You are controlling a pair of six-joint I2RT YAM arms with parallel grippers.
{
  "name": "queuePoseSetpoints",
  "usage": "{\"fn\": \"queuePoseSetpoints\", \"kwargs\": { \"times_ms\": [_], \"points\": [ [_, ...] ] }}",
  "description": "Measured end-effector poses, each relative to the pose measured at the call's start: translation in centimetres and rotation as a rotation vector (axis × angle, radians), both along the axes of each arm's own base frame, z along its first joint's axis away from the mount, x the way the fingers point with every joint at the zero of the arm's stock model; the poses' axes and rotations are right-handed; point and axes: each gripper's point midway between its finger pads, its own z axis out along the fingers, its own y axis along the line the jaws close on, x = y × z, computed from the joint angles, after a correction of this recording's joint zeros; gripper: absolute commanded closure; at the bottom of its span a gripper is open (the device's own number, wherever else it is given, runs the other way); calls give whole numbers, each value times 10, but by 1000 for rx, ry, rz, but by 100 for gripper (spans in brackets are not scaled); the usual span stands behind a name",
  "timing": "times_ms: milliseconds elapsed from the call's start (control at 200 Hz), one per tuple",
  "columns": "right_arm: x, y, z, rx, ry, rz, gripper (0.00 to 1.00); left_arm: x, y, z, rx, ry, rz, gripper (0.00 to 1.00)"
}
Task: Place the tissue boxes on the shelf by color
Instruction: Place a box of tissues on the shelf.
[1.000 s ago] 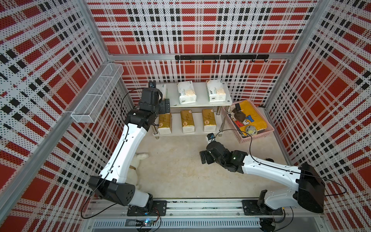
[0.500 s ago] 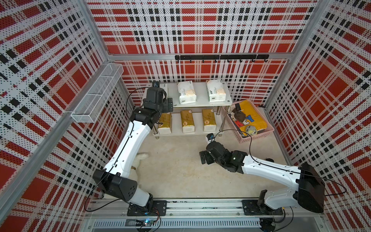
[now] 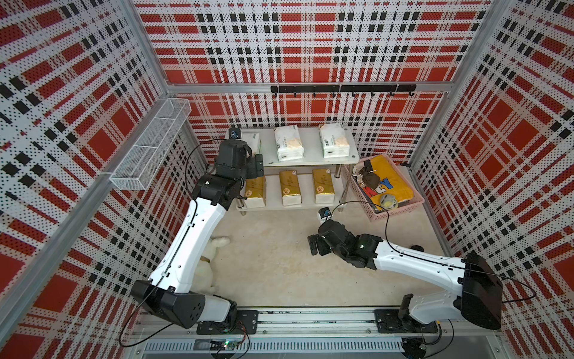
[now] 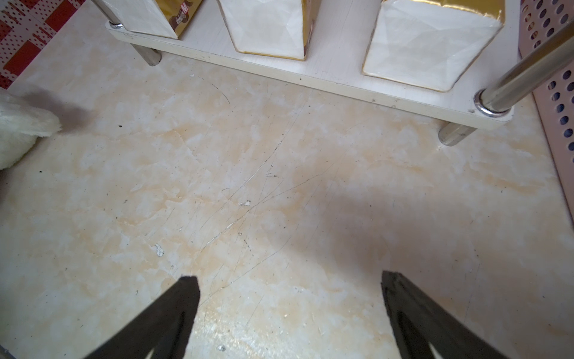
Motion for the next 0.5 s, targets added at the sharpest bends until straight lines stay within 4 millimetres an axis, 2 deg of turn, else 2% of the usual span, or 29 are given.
{"fn": "queuePoseSetpoints", "kwargs": {
  "times_ms": [296, 501],
  "points": [
    [-2, 2, 2, 0, -6, 5, 0, -3, -2, 9, -2, -24, -2, 1],
    [-1, 2, 2, -1, -8, 3, 0, 2, -1, 19, -13, -66, 7, 1]
  ]
}}
